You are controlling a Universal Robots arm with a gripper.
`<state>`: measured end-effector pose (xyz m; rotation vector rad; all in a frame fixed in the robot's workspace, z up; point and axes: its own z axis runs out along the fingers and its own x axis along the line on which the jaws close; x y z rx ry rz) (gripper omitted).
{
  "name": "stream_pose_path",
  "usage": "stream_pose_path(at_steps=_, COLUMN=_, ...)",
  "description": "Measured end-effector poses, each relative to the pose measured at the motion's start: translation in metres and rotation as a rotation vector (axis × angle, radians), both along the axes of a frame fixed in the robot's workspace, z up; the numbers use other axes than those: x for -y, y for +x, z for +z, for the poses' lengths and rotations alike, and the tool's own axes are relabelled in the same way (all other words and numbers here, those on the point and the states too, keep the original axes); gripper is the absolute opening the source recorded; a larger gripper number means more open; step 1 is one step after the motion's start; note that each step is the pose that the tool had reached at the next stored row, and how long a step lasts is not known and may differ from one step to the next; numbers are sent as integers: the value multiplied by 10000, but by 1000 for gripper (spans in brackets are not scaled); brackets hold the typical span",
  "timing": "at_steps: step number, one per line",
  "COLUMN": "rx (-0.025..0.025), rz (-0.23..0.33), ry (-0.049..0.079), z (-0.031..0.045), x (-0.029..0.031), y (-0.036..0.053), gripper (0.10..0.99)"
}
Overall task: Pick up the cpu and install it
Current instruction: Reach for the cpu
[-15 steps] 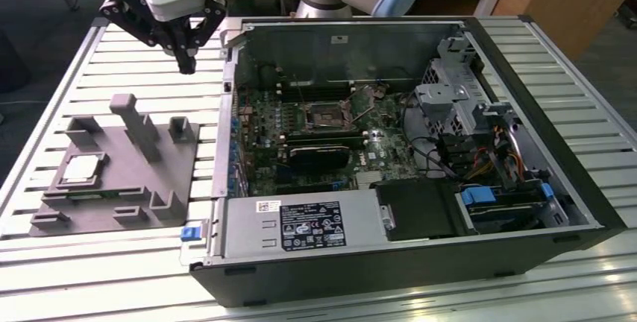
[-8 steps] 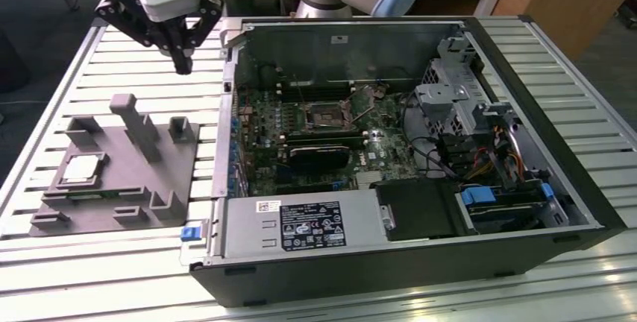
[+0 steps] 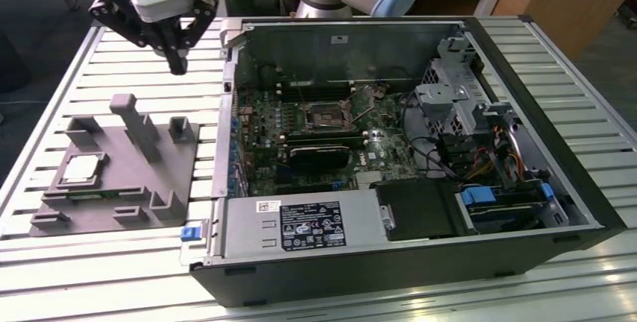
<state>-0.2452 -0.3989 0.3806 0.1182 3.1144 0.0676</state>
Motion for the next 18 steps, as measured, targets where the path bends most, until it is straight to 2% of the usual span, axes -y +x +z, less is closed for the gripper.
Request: stream_pose_path(at_steps=18, rx=0, rz=0, ry=0, z=-6, x=0, y=-182, gripper=106)
